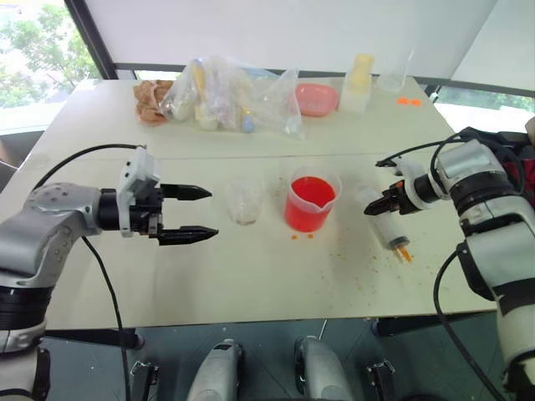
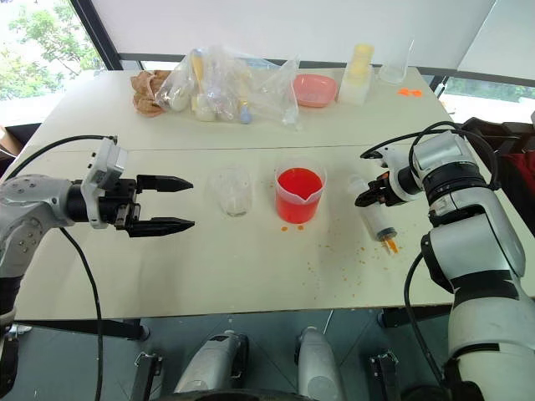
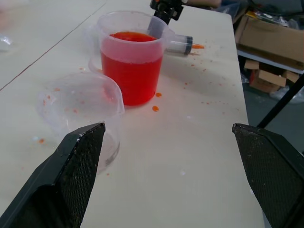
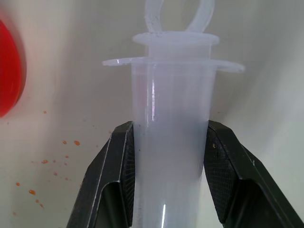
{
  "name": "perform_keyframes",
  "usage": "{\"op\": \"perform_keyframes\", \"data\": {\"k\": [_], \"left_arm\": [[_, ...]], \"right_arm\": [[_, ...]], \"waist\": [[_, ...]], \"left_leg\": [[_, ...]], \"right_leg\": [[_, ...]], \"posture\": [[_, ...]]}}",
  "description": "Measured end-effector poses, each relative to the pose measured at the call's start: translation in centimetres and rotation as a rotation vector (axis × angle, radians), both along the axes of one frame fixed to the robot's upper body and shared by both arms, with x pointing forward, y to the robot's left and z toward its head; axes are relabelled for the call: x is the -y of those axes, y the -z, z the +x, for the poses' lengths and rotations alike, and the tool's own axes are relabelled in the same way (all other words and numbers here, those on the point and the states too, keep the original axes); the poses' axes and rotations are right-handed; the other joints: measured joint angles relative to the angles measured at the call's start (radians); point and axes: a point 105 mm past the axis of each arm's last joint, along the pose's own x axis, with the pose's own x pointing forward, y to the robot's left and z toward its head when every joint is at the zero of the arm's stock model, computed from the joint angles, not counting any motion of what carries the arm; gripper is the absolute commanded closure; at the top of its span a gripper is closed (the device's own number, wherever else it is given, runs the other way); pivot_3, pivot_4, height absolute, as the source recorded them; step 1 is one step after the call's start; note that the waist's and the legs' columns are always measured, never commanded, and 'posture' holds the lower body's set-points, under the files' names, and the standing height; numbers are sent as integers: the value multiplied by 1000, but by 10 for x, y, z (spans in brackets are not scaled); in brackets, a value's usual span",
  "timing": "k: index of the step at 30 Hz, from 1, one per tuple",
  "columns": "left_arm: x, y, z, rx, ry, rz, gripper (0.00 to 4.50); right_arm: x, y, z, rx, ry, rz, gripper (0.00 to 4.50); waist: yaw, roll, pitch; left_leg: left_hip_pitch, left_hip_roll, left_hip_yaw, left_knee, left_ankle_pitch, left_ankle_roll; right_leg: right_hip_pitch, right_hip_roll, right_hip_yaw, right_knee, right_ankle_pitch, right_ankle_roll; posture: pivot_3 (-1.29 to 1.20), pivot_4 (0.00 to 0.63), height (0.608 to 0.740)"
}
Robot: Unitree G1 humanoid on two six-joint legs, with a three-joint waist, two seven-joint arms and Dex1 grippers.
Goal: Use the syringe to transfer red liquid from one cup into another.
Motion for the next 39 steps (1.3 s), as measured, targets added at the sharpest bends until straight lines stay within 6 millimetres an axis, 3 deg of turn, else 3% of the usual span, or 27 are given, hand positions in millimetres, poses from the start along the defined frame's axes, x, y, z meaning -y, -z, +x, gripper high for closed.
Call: {"op": "perform_keyframes", "data": {"k": [4, 6, 8, 10, 12, 13, 15, 17, 21, 24, 28, 33, 39], "left_arm": [[-4, -3, 3, 8, -28, -11, 0], [-11, -9, 8, 10, -65, -44, 0], [-19, -19, 19, 24, -118, -93, 0], [-28, -31, 29, 50, -170, -141, 0], [-29, -35, 35, 57, -184, -165, 0], [-29, -36, 37, 55, -185, -174, 0], [-29, -39, 45, 62, -188, -169, 0], [-23, -47, 53, 108, -167, -147, 0], [-24, -54, 76, 235, -204, -62, 0], [-21, -60, 84, 242, -188, -82, 0], [-8, -81, 91, 313, -141, -96, 0], [32, -105, 96, 395, -25, -173, 0], [73, -126, 94, 468, 73, -257, 0]], "right_arm": [[-1, -4, -1, 2, 63, 78, 3035], [-5, -16, 4, 48, 104, 168, 3035], [-6, -50, 15, 191, 109, 228, 3035], [-13, -120, 26, 507, 38, 273, 3035], [-23, -185, 19, 804, -38, 284, 3035], [-30, -207, 12, 917, -69, 277, 3035], [-49, -225, 3, 1082, -88, 300, 3035], [-74, -223, 0, 1158, -96, 350, 3035], [-111, -196, -16, 1218, -172, 455, 3035], [-120, -181, -28, 1253, -215, 448, 3035], [-130, -147, -38, 1211, -238, 453, 3035], [-141, -126, -47, 1196, -241, 469, 3035], [-142, -116, -44, 1262, -227, 388, 3035]], "waist": [[1, 1, 1], [1, 6, 4], [2, 13, 8], [3, 15, 9], [4, 14, 8], [4, 13, 8], [2, 8, 5], [0, 8, 6], [11, 8, 6], [12, 7, 6], [5, 7, 6], [1, 7, 6], [2, 7, 6]], "left_leg": [[-1, 0, 0, 0, 0, 0], [-3, 0, 1, 0, 0, 0], [-4, -1, 2, 0, 0, 0], [-5, -1, 3, -2, 0, 0], [-4, 0, 2, -3, 0, 0], [-4, 0, 2, -3, 0, 0], [-4, 0, 2, -3, 0, 0], [-4, 0, 3, -1, 0, 0], [-4, -2, 3, 1, 0, 0], [-4, -2, 2, 1, 0, 0], [-4, -2, 3, 1, 0, 0], [-3, -2, 3, 2, 0, 0], [-3, -2, 3, 2, 0, 0]], "right_leg": [[-2, 0, 0, 1, 0, 0], [-5, 0, 2, 2, 0, 0], [-7, -1, 3, 3, 1, 1], [-9, -1, 3, 5, 1, 2], [-9, 0, 2, 6, 0, 2], [-9, 1, 2, 6, 0, 2], [-9, 1, 2, 6, 0, 2], [-9, -1, 4, 8, 1, 2], [-9, -1, 4, 11, 1, 2], [-8, -1, 3, 12, 1, 2], [-9, -1, 3, 12, 1, 3], [-9, -1, 3, 13, 1, 3], [-9, -1, 3, 12, 1, 3]], "posture": [[0, 150, 740], [0, 150, 740], [0, 150, 740], [0, 150, 740], [0, 150, 740], [0, 150, 740], [0, 150, 740], [0, 150, 740], [0, 150, 740], [0, 150, 740], [0, 150, 740], [0, 150, 740], [0, 150, 740]]}}
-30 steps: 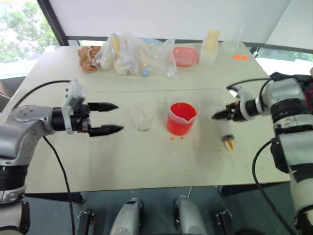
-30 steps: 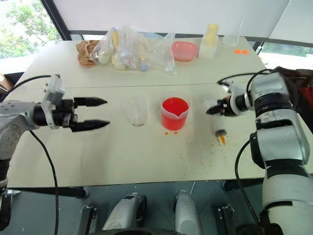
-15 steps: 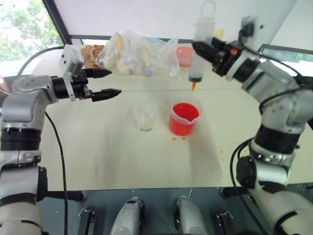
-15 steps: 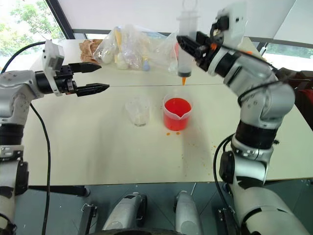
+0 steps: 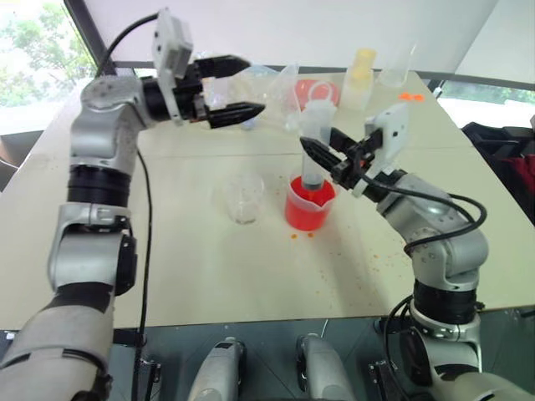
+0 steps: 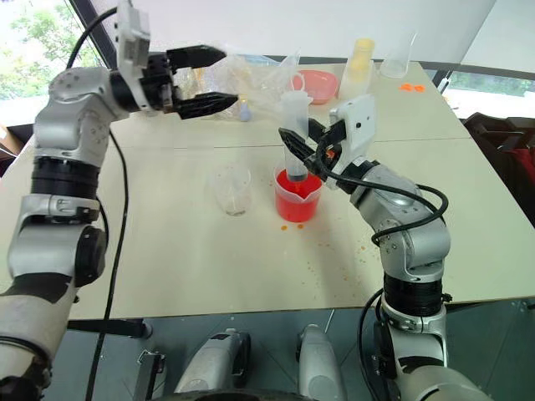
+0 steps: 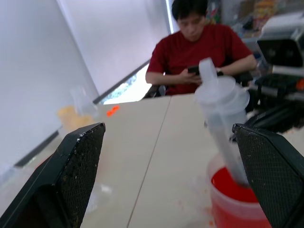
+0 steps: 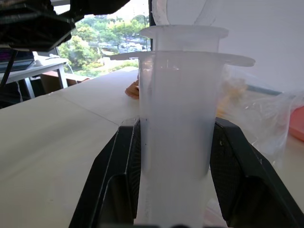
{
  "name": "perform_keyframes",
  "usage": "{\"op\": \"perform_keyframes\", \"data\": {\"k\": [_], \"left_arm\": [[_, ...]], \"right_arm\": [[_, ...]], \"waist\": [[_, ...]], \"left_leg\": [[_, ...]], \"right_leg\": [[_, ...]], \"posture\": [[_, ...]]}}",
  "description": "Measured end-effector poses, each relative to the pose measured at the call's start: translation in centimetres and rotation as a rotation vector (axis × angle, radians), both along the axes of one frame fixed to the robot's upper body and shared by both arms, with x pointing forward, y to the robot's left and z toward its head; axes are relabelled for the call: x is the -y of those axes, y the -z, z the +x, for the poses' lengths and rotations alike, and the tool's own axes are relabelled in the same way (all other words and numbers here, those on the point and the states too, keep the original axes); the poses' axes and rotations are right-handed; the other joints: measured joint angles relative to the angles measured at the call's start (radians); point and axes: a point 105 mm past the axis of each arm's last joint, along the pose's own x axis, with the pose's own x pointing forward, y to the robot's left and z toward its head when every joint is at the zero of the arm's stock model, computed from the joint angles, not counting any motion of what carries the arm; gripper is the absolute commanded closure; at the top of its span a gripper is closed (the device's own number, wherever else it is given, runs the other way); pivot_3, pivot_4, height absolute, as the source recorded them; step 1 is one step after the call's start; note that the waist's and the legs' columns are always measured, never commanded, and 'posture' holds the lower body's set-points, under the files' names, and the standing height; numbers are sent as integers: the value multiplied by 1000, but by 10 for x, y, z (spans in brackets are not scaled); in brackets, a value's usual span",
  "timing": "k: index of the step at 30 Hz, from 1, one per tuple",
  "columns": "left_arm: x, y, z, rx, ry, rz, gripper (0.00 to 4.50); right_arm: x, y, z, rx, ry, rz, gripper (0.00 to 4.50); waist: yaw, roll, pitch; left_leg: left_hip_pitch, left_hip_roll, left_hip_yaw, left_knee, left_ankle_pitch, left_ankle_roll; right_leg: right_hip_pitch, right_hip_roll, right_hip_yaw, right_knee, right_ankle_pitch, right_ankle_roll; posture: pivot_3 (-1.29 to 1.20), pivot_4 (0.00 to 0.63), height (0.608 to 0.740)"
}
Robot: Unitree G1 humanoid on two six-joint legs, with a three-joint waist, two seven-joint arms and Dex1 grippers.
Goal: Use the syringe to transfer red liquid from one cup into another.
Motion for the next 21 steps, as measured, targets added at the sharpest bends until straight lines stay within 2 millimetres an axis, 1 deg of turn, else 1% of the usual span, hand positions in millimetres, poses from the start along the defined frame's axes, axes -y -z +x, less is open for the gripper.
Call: {"op": "perform_keyframes", "data": {"k": [2, 5, 8, 13, 19, 21], "left_arm": [[10, -10, -1, 50, 12, -24, 0], [23, -26, 4, 138, -31, -69, 0], [30, -30, 5, 166, -38, -83, 0], [38, -20, 11, 159, -46, -67, 0], [50, -10, 7, 162, 10, -18, 0], [54, -4, 6, 161, 22, 7, 0]], "right_arm": [[1, 0, 2, 13, 16, -1, 3035], [1, 2, 3, 25, 31, -11, 3035], [2, 3, 4, 31, 45, -16, 3035], [0, 5, 4, 26, 54, -11, 3035], [1, 7, 5, 21, 68, -9, 3035], [0, 7, 5, 20, 66, -10, 3035]], "waist": [[1, 0, 0], [2, 0, 0], [1, 0, 0], [2, 0, 0], [3, 0, 0], [3, 0, 0]], "left_leg": [[0, 0, 0, 0, 0, 0], [0, 0, 0, 0, 0, 0], [0, 0, 0, 0, 0, 0], [0, 0, 0, 0, 0, 0], [0, 0, 0, 0, 0, 0], [0, 0, 0, 0, 0, 0]], "right_leg": [[0, 0, 0, 0, 0, 0], [0, 0, 0, 0, 0, 0], [0, 0, 0, 0, 0, 0], [0, 0, 0, 0, 0, 0], [0, 0, 0, 0, 0, 0], [0, 0, 0, 0, 0, 0]], "posture": [[0, 150, 740], [0, 150, 740], [0, 150, 740], [0, 150, 740], [0, 150, 740], [0, 150, 740]]}}
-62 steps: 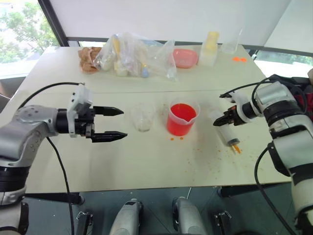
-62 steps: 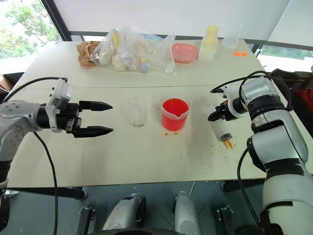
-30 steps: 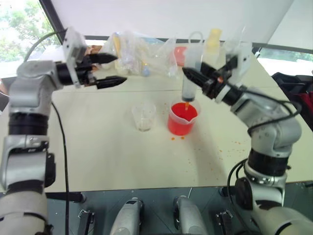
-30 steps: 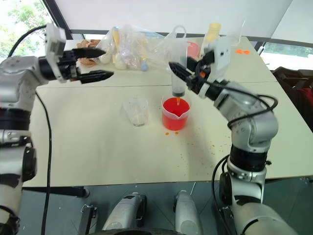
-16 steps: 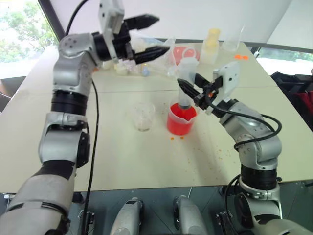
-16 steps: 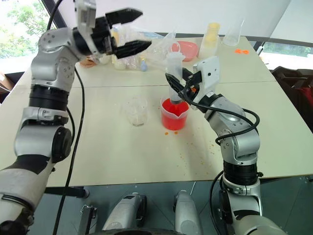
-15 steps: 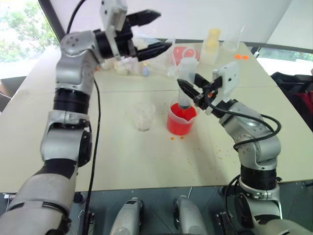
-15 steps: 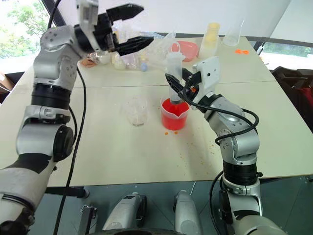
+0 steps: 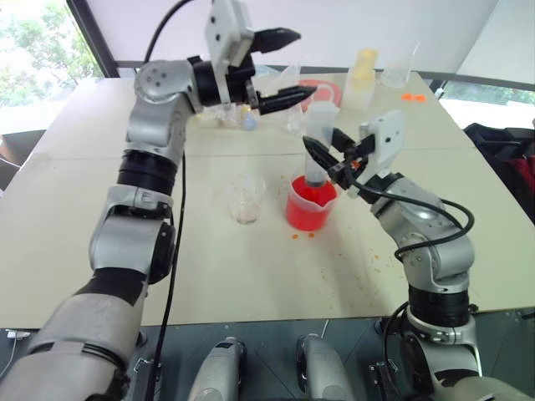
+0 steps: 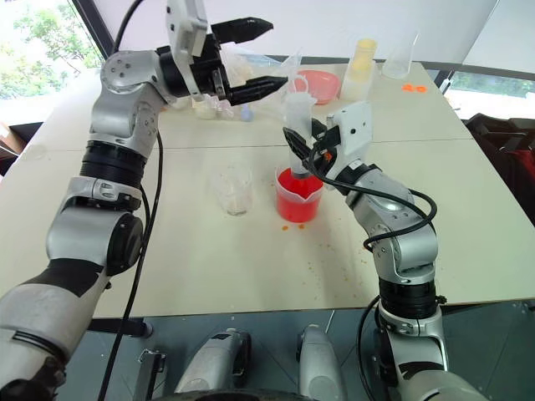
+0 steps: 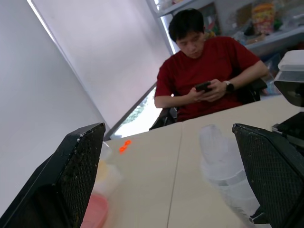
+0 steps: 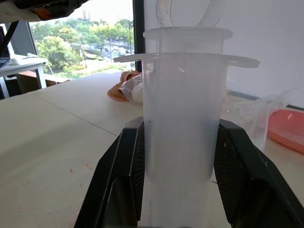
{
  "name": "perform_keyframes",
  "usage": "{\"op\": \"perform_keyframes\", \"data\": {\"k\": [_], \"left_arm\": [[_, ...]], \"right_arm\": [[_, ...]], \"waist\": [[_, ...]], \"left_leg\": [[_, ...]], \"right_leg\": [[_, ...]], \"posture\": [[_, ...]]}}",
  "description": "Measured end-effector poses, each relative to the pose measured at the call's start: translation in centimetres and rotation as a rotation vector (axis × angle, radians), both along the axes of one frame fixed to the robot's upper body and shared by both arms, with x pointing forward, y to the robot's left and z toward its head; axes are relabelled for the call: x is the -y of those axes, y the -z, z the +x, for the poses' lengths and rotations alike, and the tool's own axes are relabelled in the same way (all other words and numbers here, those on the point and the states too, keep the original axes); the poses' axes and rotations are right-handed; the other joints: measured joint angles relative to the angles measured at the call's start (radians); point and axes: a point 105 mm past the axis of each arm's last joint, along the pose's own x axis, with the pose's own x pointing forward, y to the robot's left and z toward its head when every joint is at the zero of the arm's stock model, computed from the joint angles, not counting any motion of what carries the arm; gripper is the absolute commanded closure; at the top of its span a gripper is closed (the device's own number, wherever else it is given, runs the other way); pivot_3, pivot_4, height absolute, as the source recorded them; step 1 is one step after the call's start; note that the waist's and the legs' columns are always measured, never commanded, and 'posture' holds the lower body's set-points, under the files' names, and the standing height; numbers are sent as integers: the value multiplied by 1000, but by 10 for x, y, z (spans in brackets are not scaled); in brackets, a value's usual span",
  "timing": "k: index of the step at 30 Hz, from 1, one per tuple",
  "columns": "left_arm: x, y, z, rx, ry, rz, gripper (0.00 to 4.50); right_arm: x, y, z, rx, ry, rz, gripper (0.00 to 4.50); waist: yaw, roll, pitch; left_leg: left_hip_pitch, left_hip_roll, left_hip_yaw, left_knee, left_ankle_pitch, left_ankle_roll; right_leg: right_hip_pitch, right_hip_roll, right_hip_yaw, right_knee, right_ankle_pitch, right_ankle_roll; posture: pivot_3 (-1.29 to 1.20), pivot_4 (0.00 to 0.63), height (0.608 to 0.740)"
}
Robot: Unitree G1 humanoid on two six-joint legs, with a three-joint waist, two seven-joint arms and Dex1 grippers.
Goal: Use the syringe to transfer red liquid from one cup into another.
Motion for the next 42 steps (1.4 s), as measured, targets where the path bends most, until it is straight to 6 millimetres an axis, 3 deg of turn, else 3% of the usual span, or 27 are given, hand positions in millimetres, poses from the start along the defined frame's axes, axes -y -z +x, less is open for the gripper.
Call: {"op": "perform_keyframes", "data": {"k": [10, 18, 21, 30, 37, 42], "left_arm": [[10, 15, 13, 52, -93, 59, 0], [16, 12, 18, 92, -127, 73, 0], [18, 13, 18, 114, -135, 88, 735], [34, 20, 12, 117, -75, 126, 4398], [31, 13, 8, 64, -43, 104, 4479], [29, 24, 8, 22, -35, 119, 4479]], "right_arm": [[0, 7, 0, -19, 11, -3, 3035], [1, 8, 1, -19, 29, -3, 3035], [1, 8, 1, -21, 33, 1, 3035], [3, 7, 3, -6, 58, 24, 3035], [-4, 4, 2, 35, 50, 60, 3035], [-11, 19, 4, 47, 63, 79, 3035]], "waist": [[2, 0, 0], [1, 0, 0], [2, 0, 0], [1, 0, 0], [-2, 0, 0], [-1, 0, 0]], "left_leg": [[0, 0, 0, 0, 0, 0], [0, 0, 0, 0, 0, 0], [0, 0, 0, 0, 0, 0], [0, 0, 0, 0, 0, 0], [0, 0, 0, 0, 0, 0], [0, 0, 0, 0, 0, 0]], "right_leg": [[0, 0, 0, 0, 0, 0], [0, 0, 0, 0, 0, 0], [0, 0, 0, 0, 0, 0], [0, 0, 0, 0, 0, 0], [0, 1, 0, 0, 0, 0], [0, 1, 0, 0, 0, 0]], "posture": [[0, 150, 740], [0, 150, 740], [0, 150, 740], [0, 150, 740], [0, 150, 740], [0, 150, 740]]}}
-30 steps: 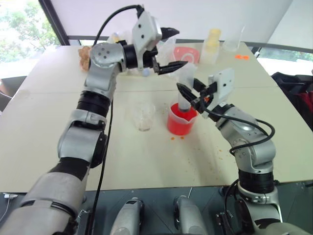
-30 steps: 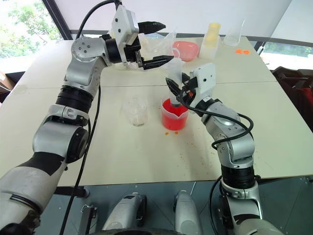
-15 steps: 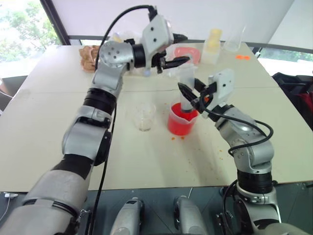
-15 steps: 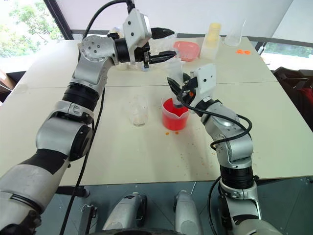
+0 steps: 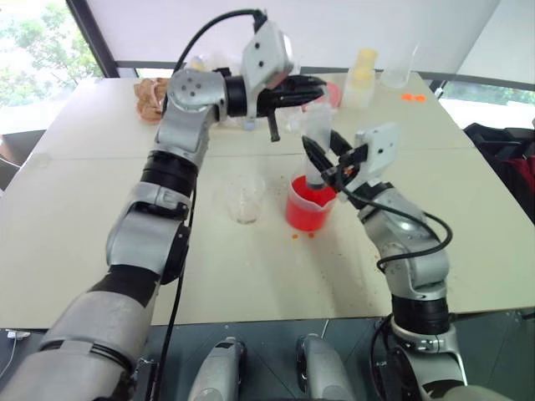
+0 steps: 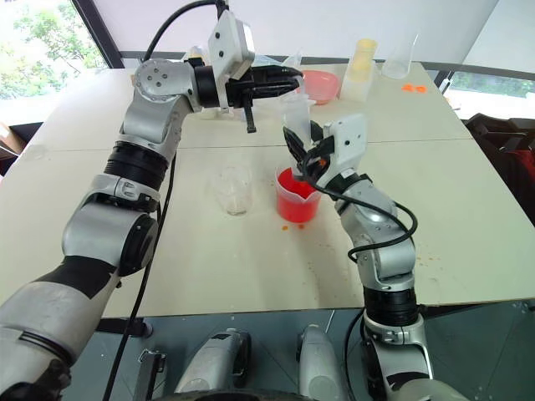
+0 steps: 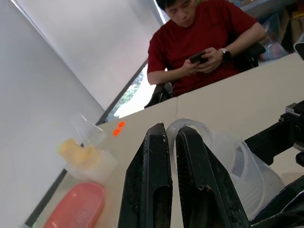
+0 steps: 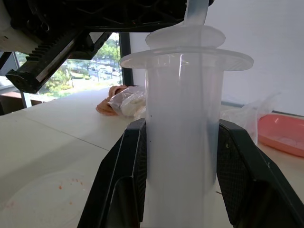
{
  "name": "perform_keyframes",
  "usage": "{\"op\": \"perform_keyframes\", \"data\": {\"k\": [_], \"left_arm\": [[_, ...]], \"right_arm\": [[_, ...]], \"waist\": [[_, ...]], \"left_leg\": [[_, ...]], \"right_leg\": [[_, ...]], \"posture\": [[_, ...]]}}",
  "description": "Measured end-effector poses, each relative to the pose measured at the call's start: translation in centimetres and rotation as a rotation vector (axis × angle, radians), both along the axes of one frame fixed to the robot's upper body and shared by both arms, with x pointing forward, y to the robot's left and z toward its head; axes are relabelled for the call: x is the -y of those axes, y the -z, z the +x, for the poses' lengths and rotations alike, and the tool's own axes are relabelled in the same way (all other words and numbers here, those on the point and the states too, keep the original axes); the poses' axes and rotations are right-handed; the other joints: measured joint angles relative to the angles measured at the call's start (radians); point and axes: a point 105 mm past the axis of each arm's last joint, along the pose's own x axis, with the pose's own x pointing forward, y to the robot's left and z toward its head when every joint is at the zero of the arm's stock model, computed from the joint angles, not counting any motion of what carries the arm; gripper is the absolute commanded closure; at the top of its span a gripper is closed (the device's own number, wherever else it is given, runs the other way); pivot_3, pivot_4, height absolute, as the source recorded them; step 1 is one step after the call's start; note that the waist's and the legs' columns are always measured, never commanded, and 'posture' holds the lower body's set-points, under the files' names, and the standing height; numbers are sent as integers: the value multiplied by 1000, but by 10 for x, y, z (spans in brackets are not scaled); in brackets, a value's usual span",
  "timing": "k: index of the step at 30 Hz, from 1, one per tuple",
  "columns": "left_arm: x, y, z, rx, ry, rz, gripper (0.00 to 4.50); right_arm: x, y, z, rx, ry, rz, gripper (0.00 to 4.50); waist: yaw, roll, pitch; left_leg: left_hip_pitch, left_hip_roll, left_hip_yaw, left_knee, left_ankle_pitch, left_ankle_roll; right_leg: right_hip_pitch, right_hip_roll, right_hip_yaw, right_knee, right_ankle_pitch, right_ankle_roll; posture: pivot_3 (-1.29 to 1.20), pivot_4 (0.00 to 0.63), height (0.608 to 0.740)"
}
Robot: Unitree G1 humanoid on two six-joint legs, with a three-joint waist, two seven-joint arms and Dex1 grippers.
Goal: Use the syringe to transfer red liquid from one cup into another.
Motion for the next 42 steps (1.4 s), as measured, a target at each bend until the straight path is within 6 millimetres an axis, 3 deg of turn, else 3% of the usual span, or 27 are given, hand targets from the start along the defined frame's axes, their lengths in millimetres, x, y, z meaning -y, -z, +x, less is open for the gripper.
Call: {"op": "perform_keyframes", "data": {"k": [26, 36, 42], "left_arm": [[-3, -13, 11, -31, -52, -39, 4479], [-17, -24, 12, -126, -42, -149, 654], [-34, -41, 5, -302, 26, -287, 654]], "right_arm": [[1, 8, 2, 23, 43, 24, 3035], [-7, 7, 1, 26, 14, 22, 3035], [-5, -11, 2, 44, 13, 25, 3035]], "waist": [[0, 0, 0], [-2, 0, 0], [-3, 0, 0]], "left_leg": [[0, 0, 0, 0, 0, 0], [0, 0, 0, 0, 0, 0], [0, 1, -1, 0, 0, 0]], "right_leg": [[0, 0, 0, 0, 0, 0], [0, 1, 0, 0, 0, 0], [0, 1, 0, 1, 0, 0]], "posture": [[0, 150, 740], [0, 150, 740], [0, 150, 740]]}}
